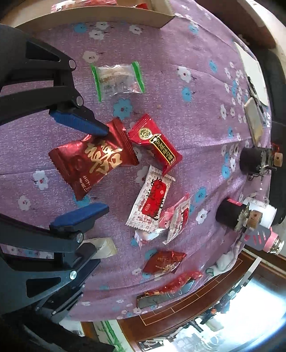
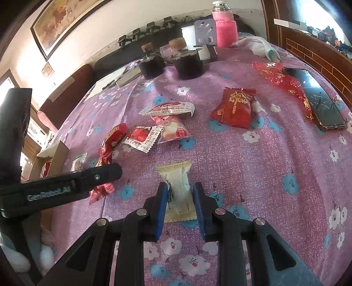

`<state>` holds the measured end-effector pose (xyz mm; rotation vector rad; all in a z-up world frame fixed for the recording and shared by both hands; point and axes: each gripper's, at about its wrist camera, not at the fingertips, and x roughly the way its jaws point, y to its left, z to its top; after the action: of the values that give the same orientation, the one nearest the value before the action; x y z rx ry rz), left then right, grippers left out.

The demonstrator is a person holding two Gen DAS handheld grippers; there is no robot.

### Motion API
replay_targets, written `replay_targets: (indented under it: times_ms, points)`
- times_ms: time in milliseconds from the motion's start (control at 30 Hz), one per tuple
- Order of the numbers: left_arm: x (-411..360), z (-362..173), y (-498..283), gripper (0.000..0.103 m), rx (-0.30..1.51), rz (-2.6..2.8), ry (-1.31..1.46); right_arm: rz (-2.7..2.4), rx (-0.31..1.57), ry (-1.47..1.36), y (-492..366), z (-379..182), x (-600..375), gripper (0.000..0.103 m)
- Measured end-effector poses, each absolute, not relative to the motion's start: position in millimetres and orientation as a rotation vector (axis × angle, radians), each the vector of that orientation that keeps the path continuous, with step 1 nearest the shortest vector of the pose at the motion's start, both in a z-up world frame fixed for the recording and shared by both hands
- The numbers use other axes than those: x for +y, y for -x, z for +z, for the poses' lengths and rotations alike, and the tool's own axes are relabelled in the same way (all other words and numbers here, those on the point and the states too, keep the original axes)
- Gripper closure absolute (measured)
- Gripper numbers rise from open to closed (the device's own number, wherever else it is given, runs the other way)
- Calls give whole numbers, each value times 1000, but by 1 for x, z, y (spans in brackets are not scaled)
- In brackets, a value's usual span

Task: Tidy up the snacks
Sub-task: 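Grasp the cream pastry with the right gripper while the left reaches the large red packet, then grasp the large red packet with the left gripper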

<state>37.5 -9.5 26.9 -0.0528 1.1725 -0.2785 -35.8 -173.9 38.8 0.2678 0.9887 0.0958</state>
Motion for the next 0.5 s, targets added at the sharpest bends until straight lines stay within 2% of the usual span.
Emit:
replay_targets:
  times_ms: [33,67,167,267,500]
  points:
    - [-11,27,-36,46,1166,-272,23,96,988,-268,35,39,-174,78]
    - [-12,27,-34,58,1154,-253,-11,94,987,-265,35,39,-173,78]
    - [-7,29,-29,71,1140,-271,-7,92,985,-259,36,39,-173,78]
    - [0,36,-21,77,1121,-286,7,88,979,-254,36,39,-173,78]
    - [19,58,3,79,1046,-385,72,79,972,-230,36,39,-169,79]
